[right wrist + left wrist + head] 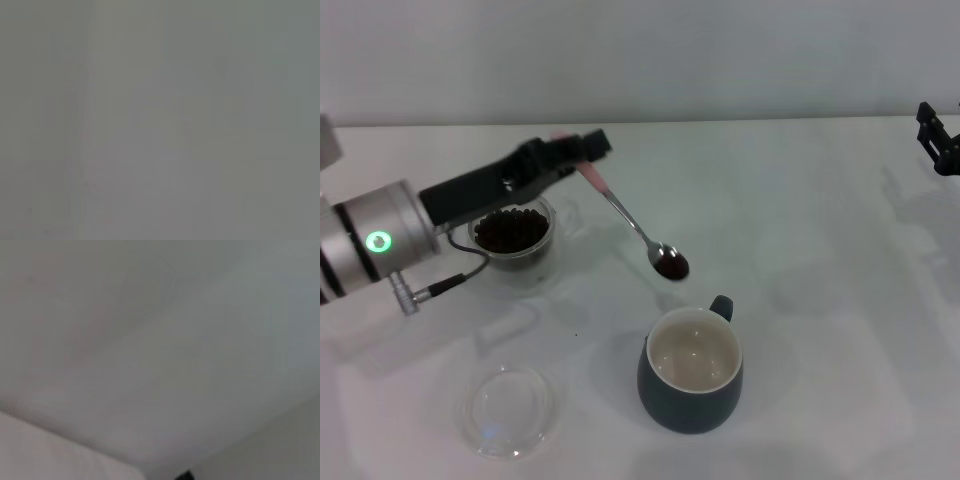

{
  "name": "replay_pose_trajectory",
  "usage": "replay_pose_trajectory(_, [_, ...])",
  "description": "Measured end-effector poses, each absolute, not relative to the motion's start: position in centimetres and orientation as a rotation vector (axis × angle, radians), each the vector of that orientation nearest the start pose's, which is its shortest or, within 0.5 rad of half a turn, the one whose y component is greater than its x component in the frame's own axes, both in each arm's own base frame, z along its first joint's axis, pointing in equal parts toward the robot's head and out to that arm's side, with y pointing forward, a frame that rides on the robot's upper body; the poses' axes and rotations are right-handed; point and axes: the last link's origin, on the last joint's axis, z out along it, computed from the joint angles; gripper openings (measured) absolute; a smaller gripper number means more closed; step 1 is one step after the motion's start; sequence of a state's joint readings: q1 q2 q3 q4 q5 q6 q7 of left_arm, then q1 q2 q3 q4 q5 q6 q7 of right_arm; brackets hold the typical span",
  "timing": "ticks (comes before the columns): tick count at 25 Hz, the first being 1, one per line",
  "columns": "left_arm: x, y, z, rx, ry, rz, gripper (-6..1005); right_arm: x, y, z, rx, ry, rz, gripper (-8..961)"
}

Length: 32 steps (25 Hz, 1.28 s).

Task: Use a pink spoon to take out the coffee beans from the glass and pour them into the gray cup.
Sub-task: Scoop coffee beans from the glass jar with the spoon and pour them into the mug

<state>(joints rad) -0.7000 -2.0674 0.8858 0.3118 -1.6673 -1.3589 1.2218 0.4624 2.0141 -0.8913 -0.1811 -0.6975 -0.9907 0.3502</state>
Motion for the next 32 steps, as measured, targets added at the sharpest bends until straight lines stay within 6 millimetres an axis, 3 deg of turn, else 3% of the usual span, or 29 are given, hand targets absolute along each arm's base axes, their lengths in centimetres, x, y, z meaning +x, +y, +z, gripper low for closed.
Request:
replay_pose_trajectory(7, [-19.7,38.4,-4.6,-2.438,-1.546,-1.008,132,36.4,35.4,4.0,-1.663,0.524,0.534,553])
replay_pose_trajectory(20, [-16.8,39.3,-6.3,-2.599,-1.424,-0.849,133,36.9,34.5,3.6,-1.655,0.548,0.545,553])
replay_pose_trajectory(32, [-13.9,39.1,-6.4,-2.801,-1.055,-0.722,133,37.2,34.3,3.6,-1.648,0.557,0.535,553])
